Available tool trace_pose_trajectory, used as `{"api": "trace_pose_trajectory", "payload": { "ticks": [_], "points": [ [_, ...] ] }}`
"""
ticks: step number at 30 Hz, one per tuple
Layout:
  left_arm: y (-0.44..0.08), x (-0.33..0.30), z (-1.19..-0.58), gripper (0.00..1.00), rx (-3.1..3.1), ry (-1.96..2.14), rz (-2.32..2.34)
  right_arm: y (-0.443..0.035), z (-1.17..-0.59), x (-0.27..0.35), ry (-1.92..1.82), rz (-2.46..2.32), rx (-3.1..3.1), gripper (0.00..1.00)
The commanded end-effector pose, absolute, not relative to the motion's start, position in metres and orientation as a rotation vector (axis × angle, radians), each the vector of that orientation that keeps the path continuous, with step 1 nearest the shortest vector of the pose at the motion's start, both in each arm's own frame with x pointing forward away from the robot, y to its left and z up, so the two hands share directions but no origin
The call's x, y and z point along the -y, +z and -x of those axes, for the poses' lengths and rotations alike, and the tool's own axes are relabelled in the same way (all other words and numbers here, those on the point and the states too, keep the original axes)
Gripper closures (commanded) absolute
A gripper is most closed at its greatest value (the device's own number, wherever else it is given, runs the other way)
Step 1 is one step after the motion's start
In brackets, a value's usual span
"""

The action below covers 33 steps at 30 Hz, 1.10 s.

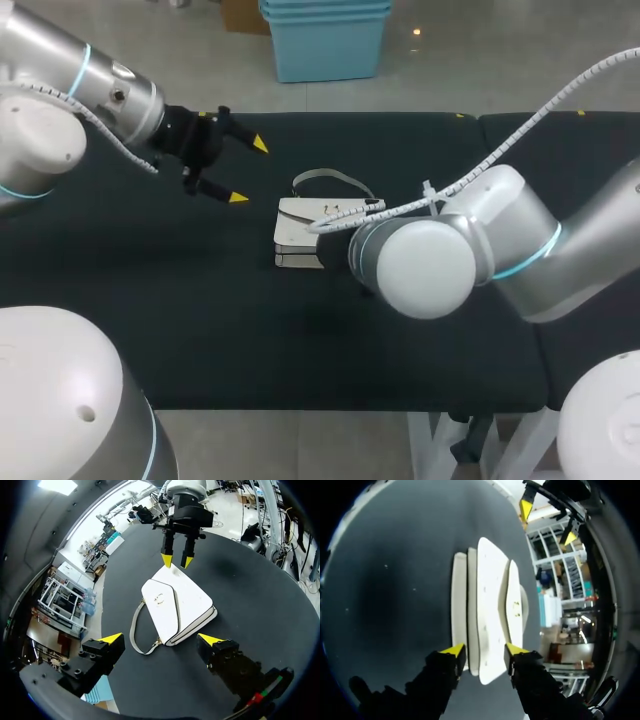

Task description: Pick up the bag, open it, inspect its contents, close it, and place it on the opposite side

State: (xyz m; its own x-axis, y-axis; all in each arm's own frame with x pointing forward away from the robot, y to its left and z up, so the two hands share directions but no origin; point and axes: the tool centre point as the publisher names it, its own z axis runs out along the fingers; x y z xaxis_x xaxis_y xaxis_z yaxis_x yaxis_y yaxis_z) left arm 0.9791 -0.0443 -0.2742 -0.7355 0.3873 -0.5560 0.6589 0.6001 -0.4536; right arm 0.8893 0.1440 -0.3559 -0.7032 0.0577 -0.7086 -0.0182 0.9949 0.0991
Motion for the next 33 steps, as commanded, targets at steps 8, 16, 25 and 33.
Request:
{"api": "trace_pose_trajectory", "payload": {
  "ticks": [8,16,25,33],
  "points": [
    [-0.278,0.05,-0.983,0.0,-2.438,-0.928,-0.845,-0.369,-0.895,-0.135,0.144,-0.019,-1.727,0.67],
    [-0.279,0.054,-0.982,0.0,-2.443,-0.929,-0.863,-0.376,-0.901,-0.13,0.121,-0.026,-1.727,0.69],
    [-0.281,0.057,-0.983,0.0,-2.45,-0.929,-0.874,-0.377,-0.906,-0.134,0.115,-0.015,-1.713,1.0],
    [-0.285,0.06,-0.982,0.0,-2.402,-0.959,-0.904,-0.385,-0.899,-0.138,0.102,-0.002,-1.687,1.0]
  ]
}}
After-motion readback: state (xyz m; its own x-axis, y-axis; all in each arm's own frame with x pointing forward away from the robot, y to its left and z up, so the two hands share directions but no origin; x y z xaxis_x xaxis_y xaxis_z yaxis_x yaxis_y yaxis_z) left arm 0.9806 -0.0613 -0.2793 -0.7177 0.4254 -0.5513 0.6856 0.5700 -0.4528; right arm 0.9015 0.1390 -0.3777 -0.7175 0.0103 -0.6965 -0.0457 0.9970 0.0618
